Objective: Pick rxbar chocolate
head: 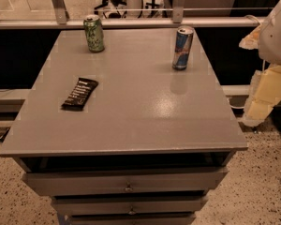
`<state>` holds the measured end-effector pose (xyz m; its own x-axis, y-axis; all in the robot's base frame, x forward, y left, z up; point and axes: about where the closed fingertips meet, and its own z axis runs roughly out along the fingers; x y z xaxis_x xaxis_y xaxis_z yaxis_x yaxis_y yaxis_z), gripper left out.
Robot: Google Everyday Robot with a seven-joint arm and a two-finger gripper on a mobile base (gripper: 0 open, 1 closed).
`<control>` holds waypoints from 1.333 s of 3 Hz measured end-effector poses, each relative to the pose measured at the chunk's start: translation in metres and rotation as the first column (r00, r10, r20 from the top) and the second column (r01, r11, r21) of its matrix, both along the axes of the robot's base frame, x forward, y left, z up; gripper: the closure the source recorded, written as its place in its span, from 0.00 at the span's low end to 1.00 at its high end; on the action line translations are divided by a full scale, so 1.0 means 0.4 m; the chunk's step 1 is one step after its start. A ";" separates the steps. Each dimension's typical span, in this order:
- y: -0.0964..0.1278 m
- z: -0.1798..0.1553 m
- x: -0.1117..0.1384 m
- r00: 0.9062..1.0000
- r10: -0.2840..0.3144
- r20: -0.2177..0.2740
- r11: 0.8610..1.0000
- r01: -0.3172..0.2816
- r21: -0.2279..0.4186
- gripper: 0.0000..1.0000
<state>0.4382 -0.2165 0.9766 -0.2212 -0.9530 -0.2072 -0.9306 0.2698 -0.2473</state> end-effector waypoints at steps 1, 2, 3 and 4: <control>0.002 0.003 0.003 1.000 0.004 0.006 1.000 -0.004 0.003 0.00; 0.042 -0.012 0.058 0.997 0.078 0.026 0.997 -0.078 0.009 0.00; 0.190 -0.059 0.199 0.941 0.326 0.091 0.945 -0.327 -0.010 0.00; 0.294 -0.075 0.280 0.855 0.497 0.147 0.867 -0.496 -0.048 0.00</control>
Offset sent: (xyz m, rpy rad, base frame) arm 0.0740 0.0521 -0.0228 0.0273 -0.0537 0.2529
